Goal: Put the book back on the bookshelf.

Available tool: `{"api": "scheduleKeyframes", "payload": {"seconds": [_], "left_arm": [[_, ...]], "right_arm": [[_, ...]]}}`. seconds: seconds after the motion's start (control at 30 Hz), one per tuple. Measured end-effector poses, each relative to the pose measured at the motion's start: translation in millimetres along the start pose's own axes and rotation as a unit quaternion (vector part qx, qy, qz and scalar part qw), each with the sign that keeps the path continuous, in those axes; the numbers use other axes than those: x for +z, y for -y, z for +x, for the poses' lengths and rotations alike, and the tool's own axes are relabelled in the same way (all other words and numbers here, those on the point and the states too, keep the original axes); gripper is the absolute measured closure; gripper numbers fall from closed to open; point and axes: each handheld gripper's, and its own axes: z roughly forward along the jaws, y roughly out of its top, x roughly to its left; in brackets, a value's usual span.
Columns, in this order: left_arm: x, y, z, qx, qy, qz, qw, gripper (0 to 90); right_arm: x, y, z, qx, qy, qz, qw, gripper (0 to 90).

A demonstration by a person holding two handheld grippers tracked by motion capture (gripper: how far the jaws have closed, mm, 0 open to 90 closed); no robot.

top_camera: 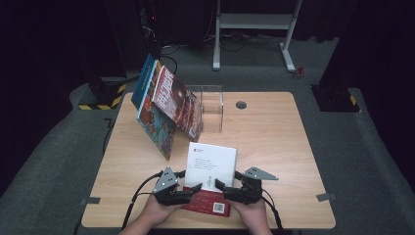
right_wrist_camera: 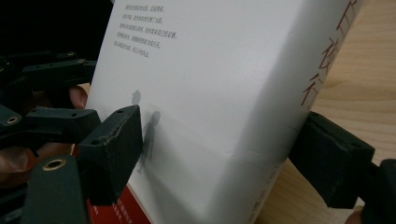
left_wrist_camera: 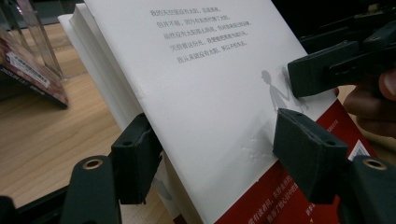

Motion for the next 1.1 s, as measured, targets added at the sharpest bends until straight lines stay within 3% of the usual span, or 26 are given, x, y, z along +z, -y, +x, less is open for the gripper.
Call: {"api": "scheduleKeyframes", "payload": {"seconds": [0.2, 0.57, 0.7, 0.8, 0.83, 0.87, 1.1], "left_arm": [[-1.3, -5.5, -6.5, 0.034, -0.03, -0.012, 0.9989, 34.0], [-2.9, -9.4, -10.3, 0.033, -0.053, -0.037, 0.9974, 38.5], [-4.8, -11.4, -11.1, 0.032, -0.069, -0.052, 0.9958, 43.4], [-4.3, -10.8, -12.1, 0.045, -0.088, -0.048, 0.9939, 48.7], [-3.1, -9.6, -11.6, 0.044, -0.091, -0.044, 0.9939, 48.8], [-2.6, -7.0, -9.5, 0.041, -0.087, -0.046, 0.9943, 48.8], [-2.3, -5.8, -10.7, 0.038, -0.088, -0.051, 0.9941, 48.7]], "right_arm": [[-7.1, -2.4, 9.1, -0.035, 0.024, -0.034, 0.9985, 23.2], [-15.6, -3.1, 15.7, -0.076, 0.038, -0.077, 0.9934, 29.4], [-20.5, -3.6, 19.9, -0.107, 0.049, -0.096, 0.9884, 33.3], [-24.4, -3.7, 25.3, -0.144, 0.066, -0.113, 0.9807, 38.1], [-25.7, -3.1, 27.8, -0.164, 0.075, -0.119, 0.9764, 39.0], [-24.9, -0.8, 32.6, -0.204, 0.096, -0.115, 0.9674, 39.2], [-24.6, 1.0, 32.1, -0.201, 0.093, -0.122, 0.9677, 38.7]]}}
